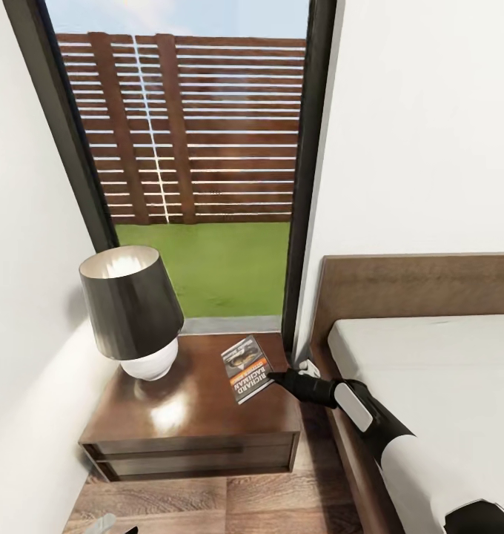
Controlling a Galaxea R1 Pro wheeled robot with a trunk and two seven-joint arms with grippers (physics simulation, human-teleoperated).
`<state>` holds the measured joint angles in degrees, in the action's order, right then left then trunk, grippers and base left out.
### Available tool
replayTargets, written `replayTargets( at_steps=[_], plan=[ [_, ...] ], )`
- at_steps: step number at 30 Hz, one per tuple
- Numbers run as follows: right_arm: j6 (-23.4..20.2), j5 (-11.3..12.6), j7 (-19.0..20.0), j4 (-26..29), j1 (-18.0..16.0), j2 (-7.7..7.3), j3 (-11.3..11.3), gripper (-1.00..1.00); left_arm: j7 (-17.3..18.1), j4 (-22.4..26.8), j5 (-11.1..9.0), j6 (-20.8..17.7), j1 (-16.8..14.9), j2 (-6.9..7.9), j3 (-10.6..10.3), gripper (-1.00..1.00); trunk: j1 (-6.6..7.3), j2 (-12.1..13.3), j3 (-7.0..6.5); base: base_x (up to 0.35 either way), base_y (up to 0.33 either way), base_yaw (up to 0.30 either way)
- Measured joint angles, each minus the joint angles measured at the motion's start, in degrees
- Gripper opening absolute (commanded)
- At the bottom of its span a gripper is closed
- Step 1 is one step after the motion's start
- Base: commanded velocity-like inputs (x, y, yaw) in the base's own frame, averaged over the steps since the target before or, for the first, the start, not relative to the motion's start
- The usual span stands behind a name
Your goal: In the bedroom, move the book from the bed onto either nightstand, and place the two sandals side by side next to the bed.
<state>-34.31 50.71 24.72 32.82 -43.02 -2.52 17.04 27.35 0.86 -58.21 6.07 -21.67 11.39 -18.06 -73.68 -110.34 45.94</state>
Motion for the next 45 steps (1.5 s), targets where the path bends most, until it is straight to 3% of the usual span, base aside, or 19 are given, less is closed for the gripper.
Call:
replayTargets(
  at_steps=[18,45],
  plan=[
    [0.0,1.0,-0.1,-0.2,0.0,1.85,-0.2,-1.00,0.2,0.0,0.0,-0.1,0.6,0.35,0.1,1.00,0.01,0.0,0.00,0.024,0.000,0.000],
    [0.1,1.1,-0.2,-0.2,0.0,2.13,-0.1,-1.00,0.2,0.0,0.0,-0.1,0.8,0.38,0.1,1.00,0.02,0.0,0.00,0.153,0.000,0.000]
  ],
)
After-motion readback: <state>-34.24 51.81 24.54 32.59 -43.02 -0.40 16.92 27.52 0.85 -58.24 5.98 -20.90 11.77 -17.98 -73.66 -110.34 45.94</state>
